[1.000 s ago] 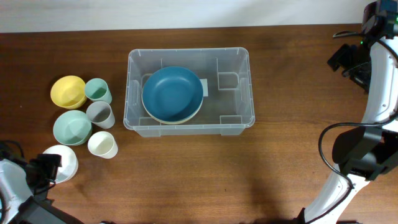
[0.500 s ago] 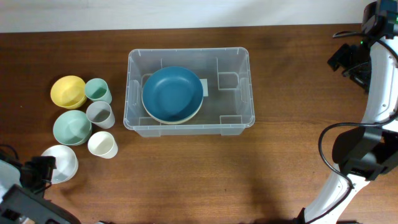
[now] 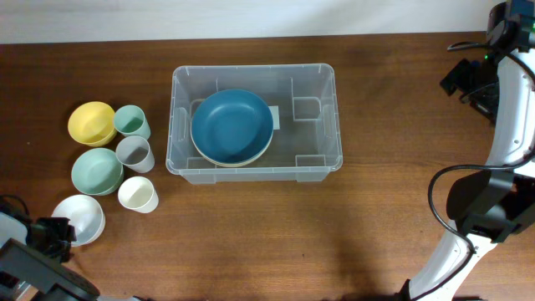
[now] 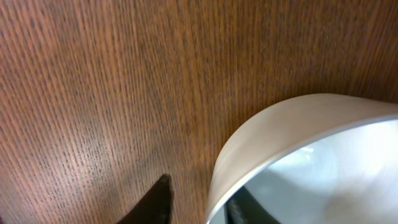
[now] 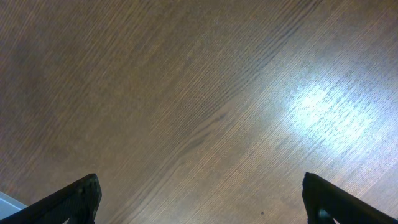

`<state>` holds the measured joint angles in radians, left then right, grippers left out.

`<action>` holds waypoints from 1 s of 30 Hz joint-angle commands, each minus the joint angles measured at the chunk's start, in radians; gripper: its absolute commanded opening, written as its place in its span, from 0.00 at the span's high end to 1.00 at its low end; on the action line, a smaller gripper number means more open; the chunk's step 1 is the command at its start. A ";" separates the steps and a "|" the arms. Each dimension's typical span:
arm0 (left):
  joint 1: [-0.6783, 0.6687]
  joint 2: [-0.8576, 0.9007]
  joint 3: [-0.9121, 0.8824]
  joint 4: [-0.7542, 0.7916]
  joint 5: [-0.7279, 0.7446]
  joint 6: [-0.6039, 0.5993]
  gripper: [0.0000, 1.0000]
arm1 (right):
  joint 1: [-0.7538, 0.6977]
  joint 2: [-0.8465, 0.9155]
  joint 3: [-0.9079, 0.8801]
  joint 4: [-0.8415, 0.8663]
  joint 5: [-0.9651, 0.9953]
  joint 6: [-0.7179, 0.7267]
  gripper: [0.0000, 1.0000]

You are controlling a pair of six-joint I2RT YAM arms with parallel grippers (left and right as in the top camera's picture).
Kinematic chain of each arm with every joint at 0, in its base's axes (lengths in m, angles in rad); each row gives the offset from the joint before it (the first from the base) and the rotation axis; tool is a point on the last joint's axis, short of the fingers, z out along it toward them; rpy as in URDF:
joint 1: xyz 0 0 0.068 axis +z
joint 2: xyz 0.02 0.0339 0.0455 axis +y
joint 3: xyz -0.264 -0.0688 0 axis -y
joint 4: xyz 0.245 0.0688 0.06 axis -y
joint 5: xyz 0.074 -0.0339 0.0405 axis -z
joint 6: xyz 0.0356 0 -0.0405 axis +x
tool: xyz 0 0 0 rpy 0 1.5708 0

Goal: Pack container
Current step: 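Lift the white bowl with left gripper and carry it into the bin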

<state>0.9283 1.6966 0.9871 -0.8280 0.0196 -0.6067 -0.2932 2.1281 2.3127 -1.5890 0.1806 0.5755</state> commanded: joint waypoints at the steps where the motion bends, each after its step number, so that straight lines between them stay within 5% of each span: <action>1: 0.004 0.009 -0.005 0.005 0.003 0.001 0.78 | -0.001 0.006 -0.004 0.001 0.002 0.010 0.01; 7: 0.004 0.009 -0.005 0.002 0.003 0.001 0.99 | -0.001 0.006 -0.004 0.001 0.002 0.010 0.01; 18: 0.019 -0.016 0.088 -0.096 0.003 0.000 0.99 | -0.001 0.006 -0.004 0.001 0.002 0.010 0.01; 26: 0.068 -0.143 0.373 -0.289 0.004 0.000 0.99 | -0.001 0.006 -0.004 0.001 0.002 0.010 0.01; 30: 0.040 -0.221 0.505 -0.320 0.118 0.000 0.99 | -0.001 0.006 -0.004 0.001 0.002 0.010 0.01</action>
<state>0.9897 1.5688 1.3865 -1.1393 0.0391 -0.6067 -0.2932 2.1284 2.3127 -1.5890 0.1810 0.5762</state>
